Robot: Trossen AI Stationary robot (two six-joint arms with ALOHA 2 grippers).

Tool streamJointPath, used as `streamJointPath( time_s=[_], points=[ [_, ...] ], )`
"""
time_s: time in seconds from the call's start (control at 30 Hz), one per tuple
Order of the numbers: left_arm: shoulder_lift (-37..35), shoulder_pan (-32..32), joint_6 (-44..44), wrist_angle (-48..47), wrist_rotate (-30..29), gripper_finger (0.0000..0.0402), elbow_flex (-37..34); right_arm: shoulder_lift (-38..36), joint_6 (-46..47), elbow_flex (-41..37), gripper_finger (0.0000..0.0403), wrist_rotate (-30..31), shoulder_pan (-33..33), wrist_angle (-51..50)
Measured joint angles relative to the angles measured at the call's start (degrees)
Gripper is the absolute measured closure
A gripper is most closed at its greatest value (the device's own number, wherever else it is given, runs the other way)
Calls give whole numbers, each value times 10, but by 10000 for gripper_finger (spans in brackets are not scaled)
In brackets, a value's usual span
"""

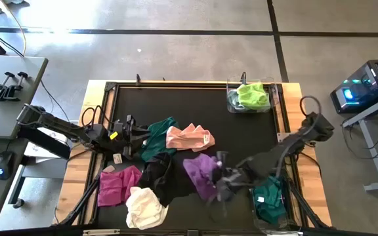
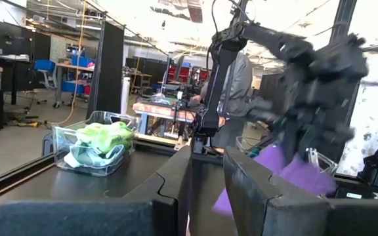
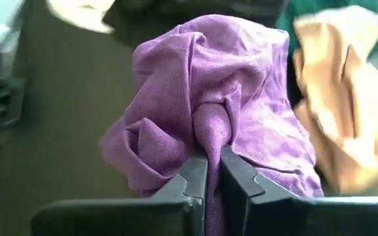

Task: Sort towels by color in basket
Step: Put the violet towel into the bottom transparent bin

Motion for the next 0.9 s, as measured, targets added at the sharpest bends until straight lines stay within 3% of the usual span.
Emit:
streamJointPath(
  time_s=[0.23,0.53,0.63,0.9],
  points=[
    [0,0,9,0,0,323,0,-2,278,188,395,1,102,-310],
    [0,0,10,0,0,323,0,-1,479,349,395,120,254,-421],
    [0,0,10,-1,0,323,0,-3,607,360,395,81,287,-455],
    [1,0,10,-1,0,323,0,-2,782,310,395,-53,304,-453]
  ],
)
